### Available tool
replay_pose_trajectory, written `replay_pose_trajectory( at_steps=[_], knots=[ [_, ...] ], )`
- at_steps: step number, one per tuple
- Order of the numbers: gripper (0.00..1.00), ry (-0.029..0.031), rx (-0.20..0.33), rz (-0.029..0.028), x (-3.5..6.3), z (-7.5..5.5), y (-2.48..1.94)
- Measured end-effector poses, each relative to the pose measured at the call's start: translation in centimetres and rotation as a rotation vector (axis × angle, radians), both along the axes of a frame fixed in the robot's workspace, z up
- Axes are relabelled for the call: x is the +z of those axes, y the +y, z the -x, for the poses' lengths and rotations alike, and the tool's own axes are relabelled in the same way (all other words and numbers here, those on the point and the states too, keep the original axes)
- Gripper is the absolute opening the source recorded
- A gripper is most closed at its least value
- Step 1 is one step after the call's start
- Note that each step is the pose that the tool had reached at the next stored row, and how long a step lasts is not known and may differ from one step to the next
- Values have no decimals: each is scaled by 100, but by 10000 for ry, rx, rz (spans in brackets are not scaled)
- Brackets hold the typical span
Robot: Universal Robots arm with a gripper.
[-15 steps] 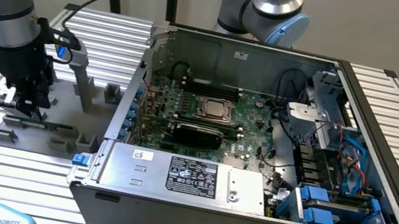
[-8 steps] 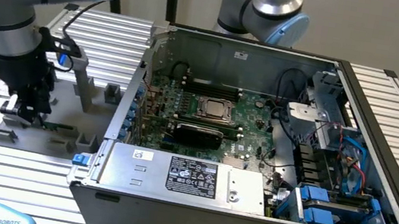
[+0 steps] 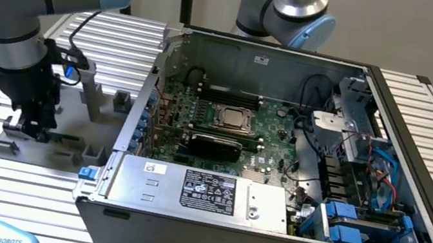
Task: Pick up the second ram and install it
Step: 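Pick up the second ram and move it above second insertion slot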
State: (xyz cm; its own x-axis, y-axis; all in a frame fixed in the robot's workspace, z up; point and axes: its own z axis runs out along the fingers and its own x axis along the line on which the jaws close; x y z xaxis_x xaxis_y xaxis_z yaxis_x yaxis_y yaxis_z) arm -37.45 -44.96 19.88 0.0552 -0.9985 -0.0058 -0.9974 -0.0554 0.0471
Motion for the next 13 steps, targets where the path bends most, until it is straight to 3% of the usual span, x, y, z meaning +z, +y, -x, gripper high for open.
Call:
replay_pose_trajectory(
  at_steps=[5,8,13],
  knots=[
    [40,6,0,0,-8,-3,0],
    [27,8,0,2,-16,-13,0],
    [27,12,-3,12,-34,-16,-1]
  ],
)
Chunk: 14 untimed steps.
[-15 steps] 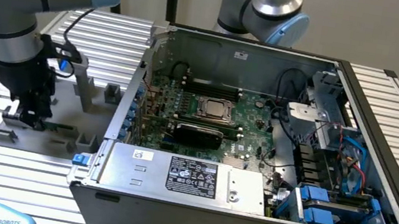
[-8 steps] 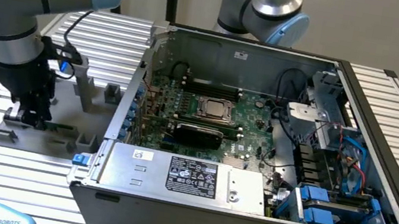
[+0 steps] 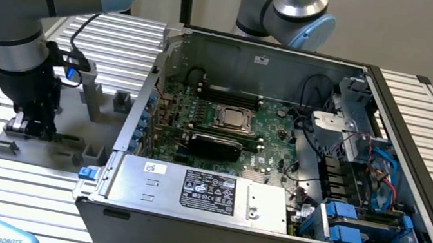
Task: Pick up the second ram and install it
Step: 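Pick up the second ram and move it above second insertion slot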
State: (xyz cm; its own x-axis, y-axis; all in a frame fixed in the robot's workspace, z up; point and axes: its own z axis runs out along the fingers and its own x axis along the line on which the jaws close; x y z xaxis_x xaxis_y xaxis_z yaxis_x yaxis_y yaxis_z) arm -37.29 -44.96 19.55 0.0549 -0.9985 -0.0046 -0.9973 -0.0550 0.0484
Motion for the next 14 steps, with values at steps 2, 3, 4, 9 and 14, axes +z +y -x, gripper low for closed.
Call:
replay_pose_trajectory(
  at_steps=[2,3,4,9,14],
  knots=[
    [27,2,-5,-1,-2,0,0],
    [24,3,-7,-2,-2,0,0],
    [24,4,-9,-2,-3,0,0],
    [15,7,-9,-2,-3,-1,0],
    [14,5,-40,-1,-3,-1,0]
  ],
)
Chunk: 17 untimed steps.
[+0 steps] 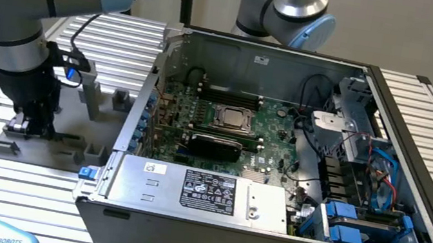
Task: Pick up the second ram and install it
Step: 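Pick up the second ram and move it above second insertion slot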
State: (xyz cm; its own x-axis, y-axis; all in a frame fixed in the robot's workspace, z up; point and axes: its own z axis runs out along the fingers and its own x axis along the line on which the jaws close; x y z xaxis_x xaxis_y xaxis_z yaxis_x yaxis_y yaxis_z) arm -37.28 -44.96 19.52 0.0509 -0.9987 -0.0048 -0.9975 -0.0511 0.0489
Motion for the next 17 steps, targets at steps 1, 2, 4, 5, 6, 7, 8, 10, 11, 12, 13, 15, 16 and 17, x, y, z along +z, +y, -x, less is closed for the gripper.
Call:
replay_pose_trajectory(
  at_steps=[1,2,4,5,6,7,8,10,11,12,13,15,16,17],
  knots=[
    [14,0,-14,-1,0,0,0],
    [14,1,-37,-1,0,0,0],
    [14,1,-157,0,0,0,0],
    [14,1,-247,0,0,0,0],
    [14,1,-387,1,0,0,0],
    [14,2,-497,3,0,0,0],
    [14,1,-561,3,0,0,0],
    [14,2,-650,4,0,0,0],
    [14,1,-661,4,0,0,0],
    [14,1,-669,3,0,0,0],
    [14,1,-674,3,0,0,0],
    [14,1,-675,3,9,1,0],
    [14,1,-675,4,23,0,-1],
    [14,2,-675,4,40,0,0]
  ],
)
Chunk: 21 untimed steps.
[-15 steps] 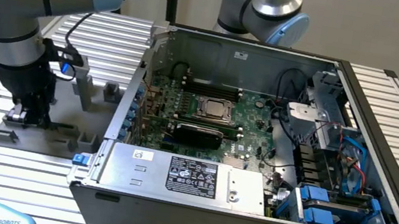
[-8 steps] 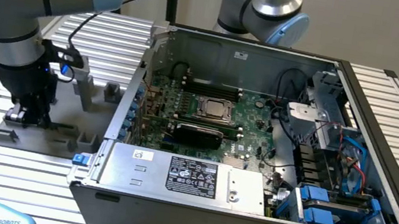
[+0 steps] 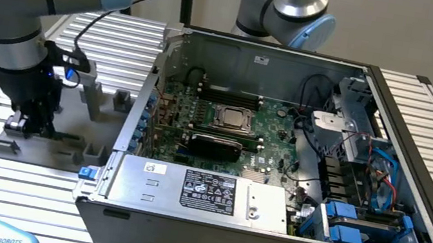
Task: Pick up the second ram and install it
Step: 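Pick up the second ram and move it above second insertion slot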
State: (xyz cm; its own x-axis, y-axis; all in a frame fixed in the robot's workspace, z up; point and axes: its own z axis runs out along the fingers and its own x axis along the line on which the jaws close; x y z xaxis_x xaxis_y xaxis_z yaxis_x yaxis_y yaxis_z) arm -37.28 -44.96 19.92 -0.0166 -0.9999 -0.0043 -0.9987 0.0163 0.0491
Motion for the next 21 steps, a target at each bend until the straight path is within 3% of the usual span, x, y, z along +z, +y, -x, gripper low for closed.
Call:
replay_pose_trajectory(
  at_steps=[5,21],
  knots=[
    [14,-2,0,-1,134,0,0],
    [14,3,2,-1,856,-58,0]
  ],
)
